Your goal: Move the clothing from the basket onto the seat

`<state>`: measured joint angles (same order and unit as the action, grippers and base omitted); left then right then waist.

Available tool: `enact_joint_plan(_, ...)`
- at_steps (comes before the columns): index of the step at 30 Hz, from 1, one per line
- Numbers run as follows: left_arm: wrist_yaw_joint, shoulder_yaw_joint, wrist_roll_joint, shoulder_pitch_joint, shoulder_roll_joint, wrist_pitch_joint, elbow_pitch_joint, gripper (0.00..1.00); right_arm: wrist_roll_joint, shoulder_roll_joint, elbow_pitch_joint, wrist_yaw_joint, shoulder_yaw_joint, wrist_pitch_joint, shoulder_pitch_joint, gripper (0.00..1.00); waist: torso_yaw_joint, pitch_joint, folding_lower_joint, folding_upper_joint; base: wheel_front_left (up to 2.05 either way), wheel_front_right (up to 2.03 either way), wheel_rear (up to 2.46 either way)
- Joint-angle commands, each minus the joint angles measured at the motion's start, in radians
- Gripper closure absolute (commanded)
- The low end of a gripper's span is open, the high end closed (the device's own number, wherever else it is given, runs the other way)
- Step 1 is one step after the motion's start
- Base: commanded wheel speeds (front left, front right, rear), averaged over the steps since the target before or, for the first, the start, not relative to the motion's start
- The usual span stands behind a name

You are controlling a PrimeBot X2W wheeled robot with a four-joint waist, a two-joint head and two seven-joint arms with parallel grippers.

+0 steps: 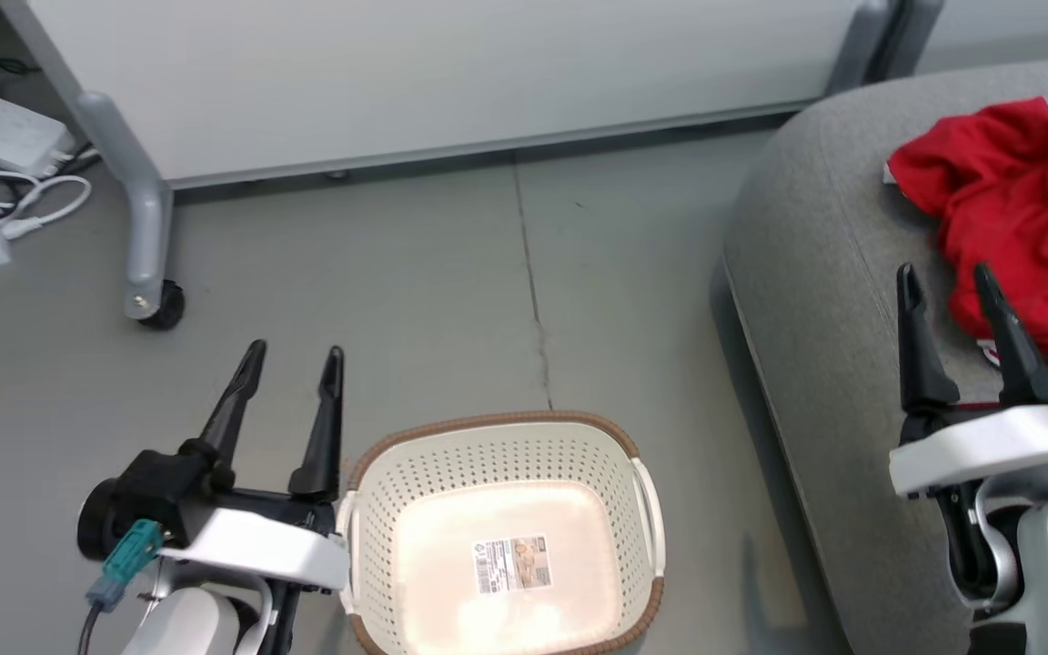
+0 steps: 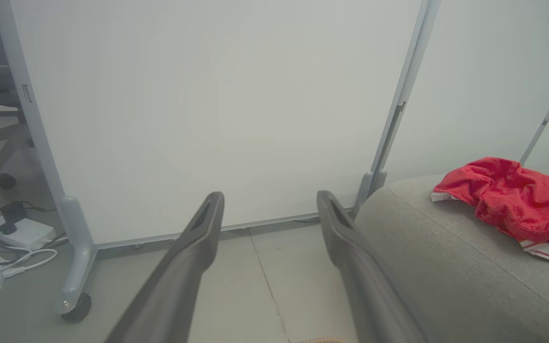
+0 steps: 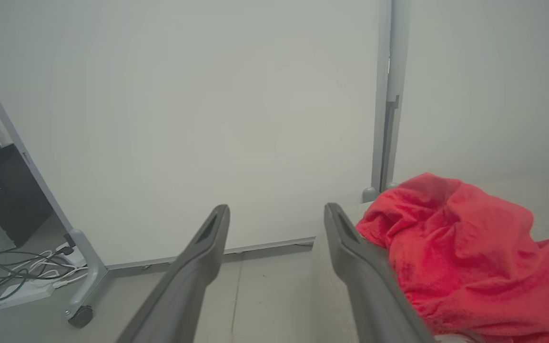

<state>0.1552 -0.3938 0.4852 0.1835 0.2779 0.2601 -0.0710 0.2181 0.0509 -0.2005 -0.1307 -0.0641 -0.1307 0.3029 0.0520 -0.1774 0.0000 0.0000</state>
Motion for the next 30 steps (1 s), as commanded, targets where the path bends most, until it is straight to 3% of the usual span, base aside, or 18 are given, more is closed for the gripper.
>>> enact_joint_plan(1, 0.007, 0.023, 0.011, -0.024, -0.001, 0.005, -0.003, 0.00, -0.013, 0.004, 0.025, 0.000, -0.002, 0.016, -0.032, 0.00, -0.033, 0.037, 0.0000, 0.0000, 0.00, 0.00, 0.00)
enact_joint_plan(13, 0.016, 0.168, -0.021, -0.118, -0.023, 0.005, -0.001, 0.00, -0.015, 0.003, 0.123, 0.000, 0.025, 0.074, -0.174, 0.00, -0.081, 0.095, 0.0000, 0.0000, 0.00, 0.00, 0.00)
enact_joint_plan(30, -0.023, 0.190, -0.117, -0.215, -0.028, 0.005, -0.052, 0.00, -0.022, 0.002, 0.218, 0.000, -0.002, 0.140, -0.340, 0.00, -0.094, 0.158, 0.0000, 0.0000, 0.00, 0.00, 0.00)
